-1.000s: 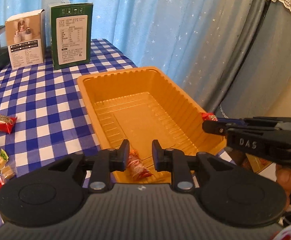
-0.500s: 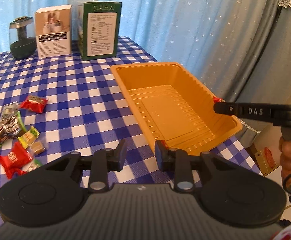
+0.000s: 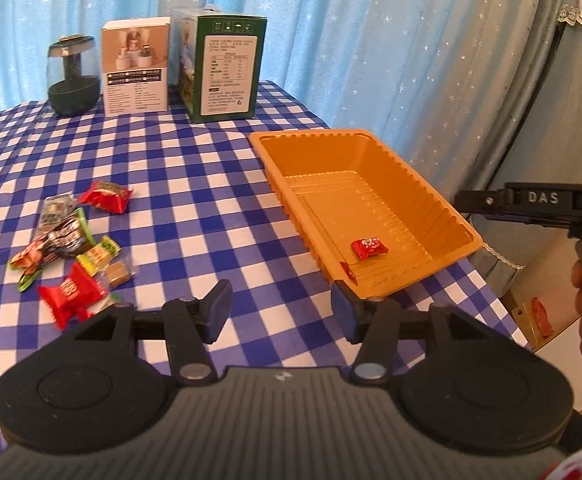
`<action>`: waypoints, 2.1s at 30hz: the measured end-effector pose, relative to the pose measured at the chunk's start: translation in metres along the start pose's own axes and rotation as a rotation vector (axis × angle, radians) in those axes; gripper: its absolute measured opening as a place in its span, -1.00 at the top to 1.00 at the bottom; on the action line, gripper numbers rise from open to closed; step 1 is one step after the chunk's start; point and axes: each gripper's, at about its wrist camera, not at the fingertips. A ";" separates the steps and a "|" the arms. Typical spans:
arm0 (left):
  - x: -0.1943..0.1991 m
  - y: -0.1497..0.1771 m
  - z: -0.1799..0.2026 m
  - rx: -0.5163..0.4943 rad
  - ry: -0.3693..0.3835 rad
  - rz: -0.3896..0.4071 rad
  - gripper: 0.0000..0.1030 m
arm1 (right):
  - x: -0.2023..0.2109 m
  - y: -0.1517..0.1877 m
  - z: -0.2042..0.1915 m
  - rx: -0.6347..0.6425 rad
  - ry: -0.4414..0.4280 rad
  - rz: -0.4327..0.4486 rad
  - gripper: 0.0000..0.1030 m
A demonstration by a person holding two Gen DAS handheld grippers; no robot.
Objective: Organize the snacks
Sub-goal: 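Withdraw both tools from the tray back toward the snack pile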
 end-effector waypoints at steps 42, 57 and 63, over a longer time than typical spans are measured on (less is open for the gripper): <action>0.128 0.052 -0.101 0.105 -0.221 0.056 -0.37 | 0.040 0.074 -0.144 0.196 -0.098 -0.105 -0.06; 0.099 0.045 -0.138 0.085 -0.268 0.025 -0.37 | -0.006 0.088 -0.173 0.233 -0.195 -0.139 -0.06; 0.071 0.043 -0.151 0.077 -0.258 -0.003 -0.37 | -0.034 0.094 -0.184 0.267 -0.233 -0.163 -0.06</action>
Point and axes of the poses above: each gripper's, at about its wrist camera, not at the fingertips, and x roughly against the way its jaws point, z to its right, y to its underside, and after that the axes turned 5 degrees about -y, right-handed
